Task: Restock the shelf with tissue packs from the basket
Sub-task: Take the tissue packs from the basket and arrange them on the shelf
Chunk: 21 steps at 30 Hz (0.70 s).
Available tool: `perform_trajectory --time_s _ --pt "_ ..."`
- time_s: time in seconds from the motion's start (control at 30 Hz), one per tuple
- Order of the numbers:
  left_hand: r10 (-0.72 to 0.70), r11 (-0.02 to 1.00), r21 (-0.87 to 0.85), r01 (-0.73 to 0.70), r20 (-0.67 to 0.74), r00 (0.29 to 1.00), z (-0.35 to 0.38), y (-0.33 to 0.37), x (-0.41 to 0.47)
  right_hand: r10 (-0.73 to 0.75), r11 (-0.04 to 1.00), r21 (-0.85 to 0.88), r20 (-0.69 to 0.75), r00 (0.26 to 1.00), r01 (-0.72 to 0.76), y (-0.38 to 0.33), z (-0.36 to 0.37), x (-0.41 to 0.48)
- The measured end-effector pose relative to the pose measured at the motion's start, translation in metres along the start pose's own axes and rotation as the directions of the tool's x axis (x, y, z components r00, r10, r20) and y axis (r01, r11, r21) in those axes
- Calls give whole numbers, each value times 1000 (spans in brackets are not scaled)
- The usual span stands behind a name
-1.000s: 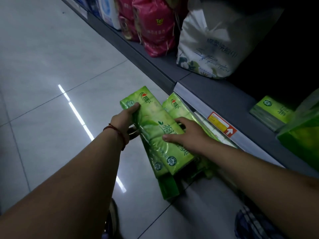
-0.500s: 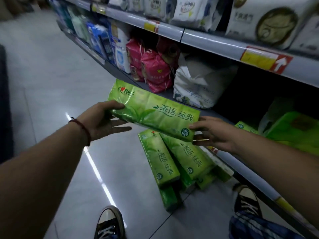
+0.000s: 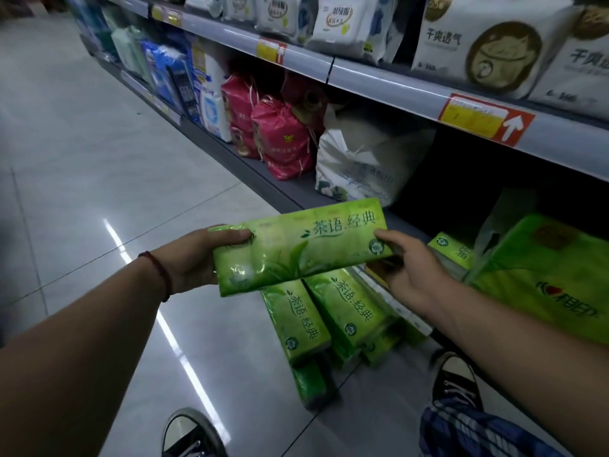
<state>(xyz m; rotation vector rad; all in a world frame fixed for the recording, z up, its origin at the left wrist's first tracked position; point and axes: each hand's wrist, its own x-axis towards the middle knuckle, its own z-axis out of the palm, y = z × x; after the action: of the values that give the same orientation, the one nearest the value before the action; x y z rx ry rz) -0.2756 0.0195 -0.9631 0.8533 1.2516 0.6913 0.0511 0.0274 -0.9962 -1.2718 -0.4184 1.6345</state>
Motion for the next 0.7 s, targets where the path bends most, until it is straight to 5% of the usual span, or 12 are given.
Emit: perform_trajectory --time_s 0.13,0.33,0.5,0.7 --pt "-24 1000 19 23 49 999 3 -7 11 82 996 29 67 994 -84 13 4 5" --pt "-288 938 239 251 136 948 3 -28 20 47 992 -118 -29 998 -50 25 -4 25" --pt "-275 959 135 248 246 930 13 -26 32 40 993 -112 5 999 -39 22 -3 31" --pt "-234 972 84 219 253 939 37 -20 50 202 957 -241 156 967 -161 32 -3 25"
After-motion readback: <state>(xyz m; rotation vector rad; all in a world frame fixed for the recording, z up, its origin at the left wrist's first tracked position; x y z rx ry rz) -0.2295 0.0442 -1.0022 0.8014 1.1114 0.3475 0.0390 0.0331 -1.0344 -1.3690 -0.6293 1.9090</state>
